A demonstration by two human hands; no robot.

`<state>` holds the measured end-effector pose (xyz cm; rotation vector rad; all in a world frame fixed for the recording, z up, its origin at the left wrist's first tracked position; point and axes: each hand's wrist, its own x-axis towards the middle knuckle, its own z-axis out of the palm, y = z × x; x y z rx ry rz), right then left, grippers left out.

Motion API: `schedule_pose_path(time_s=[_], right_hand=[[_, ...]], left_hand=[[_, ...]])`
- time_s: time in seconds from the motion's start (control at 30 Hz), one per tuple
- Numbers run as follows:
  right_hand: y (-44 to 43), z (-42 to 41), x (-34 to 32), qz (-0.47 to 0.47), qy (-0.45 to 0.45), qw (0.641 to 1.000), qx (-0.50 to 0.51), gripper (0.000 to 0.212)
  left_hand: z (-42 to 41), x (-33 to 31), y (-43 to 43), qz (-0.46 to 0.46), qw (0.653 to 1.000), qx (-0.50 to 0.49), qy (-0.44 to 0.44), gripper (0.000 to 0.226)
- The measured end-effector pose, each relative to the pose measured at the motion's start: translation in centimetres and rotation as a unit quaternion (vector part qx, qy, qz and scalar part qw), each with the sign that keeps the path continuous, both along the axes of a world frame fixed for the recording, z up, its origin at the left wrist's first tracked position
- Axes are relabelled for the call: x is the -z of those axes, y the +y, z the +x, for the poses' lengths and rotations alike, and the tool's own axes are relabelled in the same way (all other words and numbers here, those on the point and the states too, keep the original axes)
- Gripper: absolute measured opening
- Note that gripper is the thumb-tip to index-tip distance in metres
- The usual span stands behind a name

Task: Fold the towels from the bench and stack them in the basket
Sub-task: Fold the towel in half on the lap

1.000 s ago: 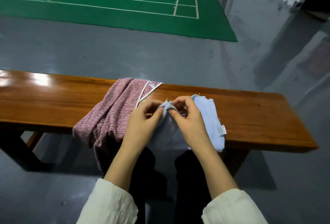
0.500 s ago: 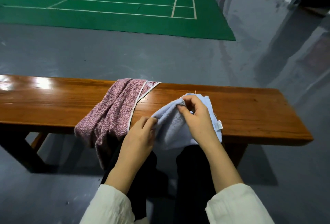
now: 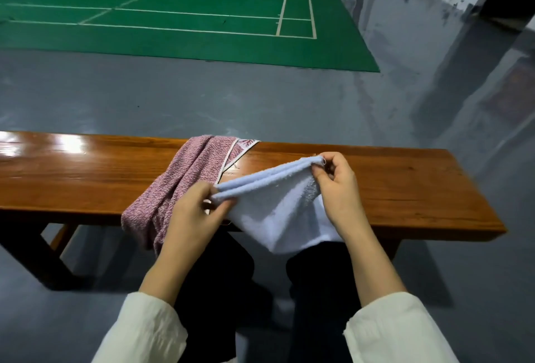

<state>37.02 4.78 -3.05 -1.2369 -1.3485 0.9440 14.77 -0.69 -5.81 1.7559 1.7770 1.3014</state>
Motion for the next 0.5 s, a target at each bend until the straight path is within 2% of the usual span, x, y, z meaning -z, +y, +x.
schedule_pose_path(time_s=[0.1,0.17,0.2,0.27,0.33,0.43,0.5], right_hand=[[0.4,0.4,-1.2,0.037,-0.005,0.999,0.035,0.021],[0.7,0.5,-2.7,0.086,-0.017,0.993,0.074,0.014],[0.8,0.6,-3.5,0.113,-0.024,0.989,0.094,0.006],[1.1,0.8,-5.3,0.141,-0.005,0.982,0.122,0.006],[0.9,1.1,-7.6,0.139,0.03,0.983,0.12,0.01],[0.2,1.6,-10.7,0.177,0.042,0.978,0.104,0.022],[-0.4,2.0,-12.7,0.212,0.06,0.97,0.105,0.019]], left_hand=[[0.6,-2.9,1.2,0.035,0.999,-0.008,-0.022,0.024],[1.1,-5.4,2.3,0.048,0.998,0.001,-0.036,0.028],[1.3,-6.6,2.9,0.056,0.998,0.008,-0.025,0.027],[1.7,-8.9,3.9,0.068,0.997,0.02,-0.009,0.013],[2.7,-11.2,4.4,0.072,0.992,0.06,-0.088,0.009],[4.5,-14.5,4.2,0.097,0.964,0.099,-0.228,0.005],[4.8,-16.0,4.1,0.118,0.958,0.106,-0.24,0.009]])
